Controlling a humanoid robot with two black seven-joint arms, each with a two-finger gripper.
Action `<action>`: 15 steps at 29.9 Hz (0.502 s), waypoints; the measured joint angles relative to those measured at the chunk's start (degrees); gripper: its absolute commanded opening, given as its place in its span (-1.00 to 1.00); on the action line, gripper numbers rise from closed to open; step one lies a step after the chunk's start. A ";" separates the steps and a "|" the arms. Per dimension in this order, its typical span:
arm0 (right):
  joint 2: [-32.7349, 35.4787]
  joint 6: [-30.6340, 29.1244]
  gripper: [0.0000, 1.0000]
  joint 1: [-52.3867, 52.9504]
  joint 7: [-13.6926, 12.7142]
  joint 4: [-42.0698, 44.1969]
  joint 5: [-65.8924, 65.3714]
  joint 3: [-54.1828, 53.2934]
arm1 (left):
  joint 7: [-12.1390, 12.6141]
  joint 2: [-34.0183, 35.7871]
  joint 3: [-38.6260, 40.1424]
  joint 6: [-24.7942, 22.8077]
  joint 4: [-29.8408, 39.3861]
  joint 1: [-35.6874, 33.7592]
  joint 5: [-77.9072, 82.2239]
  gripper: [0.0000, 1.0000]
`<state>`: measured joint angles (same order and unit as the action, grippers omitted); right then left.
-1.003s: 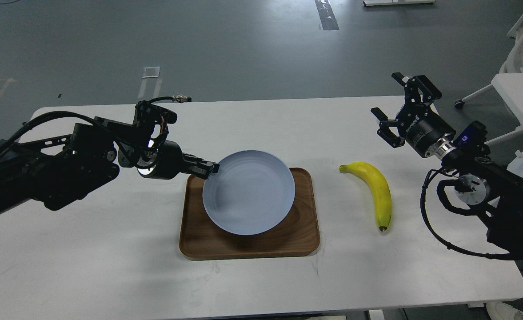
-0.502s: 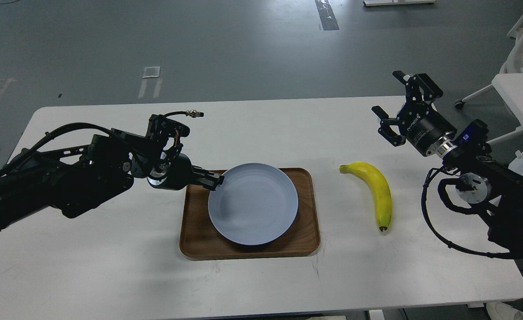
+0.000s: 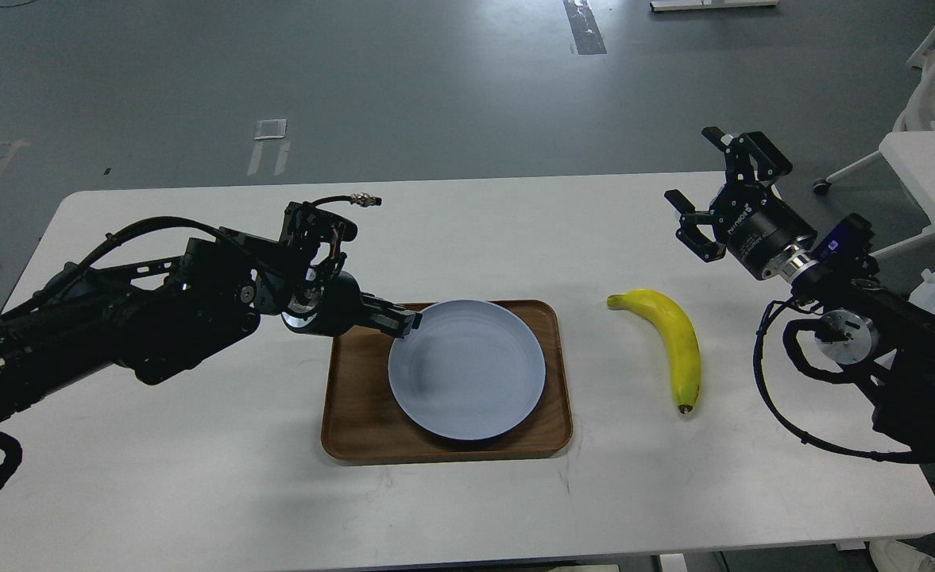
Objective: Place banana on plate with both arms
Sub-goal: 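Raise the left gripper away and move the right gripper toward the banana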
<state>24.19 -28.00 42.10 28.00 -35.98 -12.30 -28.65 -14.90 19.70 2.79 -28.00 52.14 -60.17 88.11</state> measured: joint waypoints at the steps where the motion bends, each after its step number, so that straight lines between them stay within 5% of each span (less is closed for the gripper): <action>1: 0.09 0.00 0.98 0.00 0.00 -0.23 0.02 0.00 | -0.10 0.23 0.25 0.00 0.08 -0.24 -0.36 0.95; 9: 2.17 0.00 0.98 1.27 0.00 -3.97 0.06 0.04 | -1.34 6.44 5.06 0.03 0.28 -6.59 -25.43 0.95; 15: 5.30 0.00 0.98 6.36 0.00 -5.97 -1.31 4.43 | -8.88 11.93 8.06 0.03 0.59 -4.87 -53.39 0.95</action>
<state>29.49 -28.00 48.46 28.00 -41.95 -13.61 -24.22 -23.78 31.62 10.84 -27.97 52.72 -65.04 34.72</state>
